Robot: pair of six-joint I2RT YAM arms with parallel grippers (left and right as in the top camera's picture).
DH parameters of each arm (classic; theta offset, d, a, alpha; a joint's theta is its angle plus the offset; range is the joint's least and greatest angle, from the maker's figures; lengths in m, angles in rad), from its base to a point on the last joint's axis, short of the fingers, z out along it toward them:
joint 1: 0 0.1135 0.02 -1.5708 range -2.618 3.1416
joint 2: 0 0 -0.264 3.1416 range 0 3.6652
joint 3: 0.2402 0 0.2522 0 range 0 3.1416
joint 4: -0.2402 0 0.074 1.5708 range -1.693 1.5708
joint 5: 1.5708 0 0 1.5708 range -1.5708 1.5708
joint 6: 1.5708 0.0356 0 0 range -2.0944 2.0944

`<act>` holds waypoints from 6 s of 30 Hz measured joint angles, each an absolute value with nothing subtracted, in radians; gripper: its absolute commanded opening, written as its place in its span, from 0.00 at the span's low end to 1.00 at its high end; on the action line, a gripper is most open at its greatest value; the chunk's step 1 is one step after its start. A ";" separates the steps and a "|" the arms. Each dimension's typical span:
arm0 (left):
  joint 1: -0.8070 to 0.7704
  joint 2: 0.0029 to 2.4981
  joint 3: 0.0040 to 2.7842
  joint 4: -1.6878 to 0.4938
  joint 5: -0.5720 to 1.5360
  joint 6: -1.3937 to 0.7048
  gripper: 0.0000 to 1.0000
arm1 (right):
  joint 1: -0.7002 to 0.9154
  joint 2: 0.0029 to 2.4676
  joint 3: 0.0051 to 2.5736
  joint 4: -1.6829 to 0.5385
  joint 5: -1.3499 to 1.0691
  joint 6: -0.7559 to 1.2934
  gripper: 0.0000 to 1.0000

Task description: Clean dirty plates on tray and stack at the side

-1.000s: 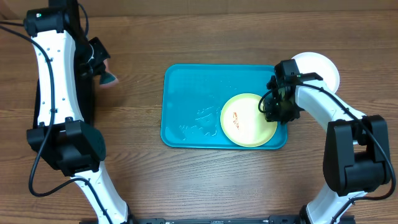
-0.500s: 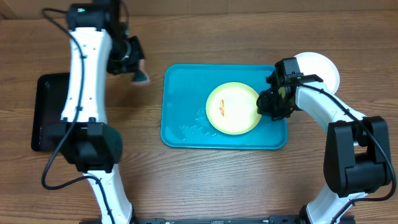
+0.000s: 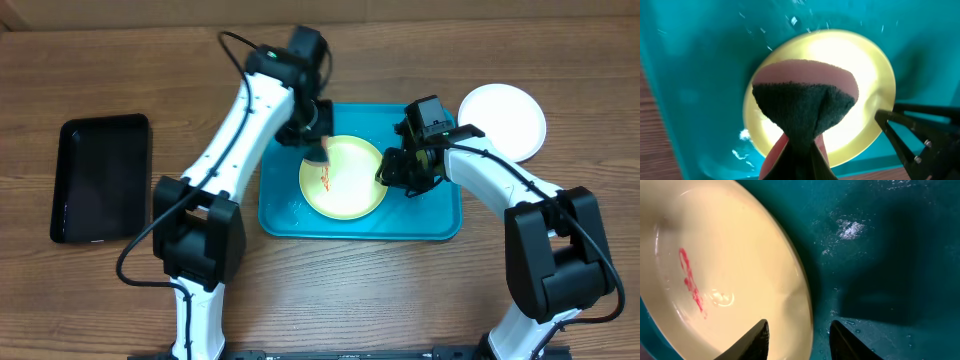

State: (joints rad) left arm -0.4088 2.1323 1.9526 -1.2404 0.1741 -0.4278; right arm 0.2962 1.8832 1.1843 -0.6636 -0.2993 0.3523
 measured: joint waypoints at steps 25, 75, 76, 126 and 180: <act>-0.458 2.132 1.760 -1.040 0.224 -0.575 0.04 | 0.295 1.929 1.184 -0.603 -0.222 0.369 0.17; -0.519 2.132 1.664 -0.766 0.232 -0.596 0.04 | 0.295 1.931 1.185 -0.610 -0.237 0.370 0.04; -0.527 2.132 1.663 -0.767 0.232 -0.597 0.04 | 0.295 1.931 1.185 -0.610 -0.236 0.370 0.04; 0.064 2.172 2.067 -1.470 -0.181 -0.638 0.04 | 0.434 1.916 1.422 -0.806 -0.095 0.309 0.04; 0.622 2.169 1.858 -1.248 0.251 -0.490 1.00 | 0.718 1.912 1.811 -1.205 0.688 0.297 0.04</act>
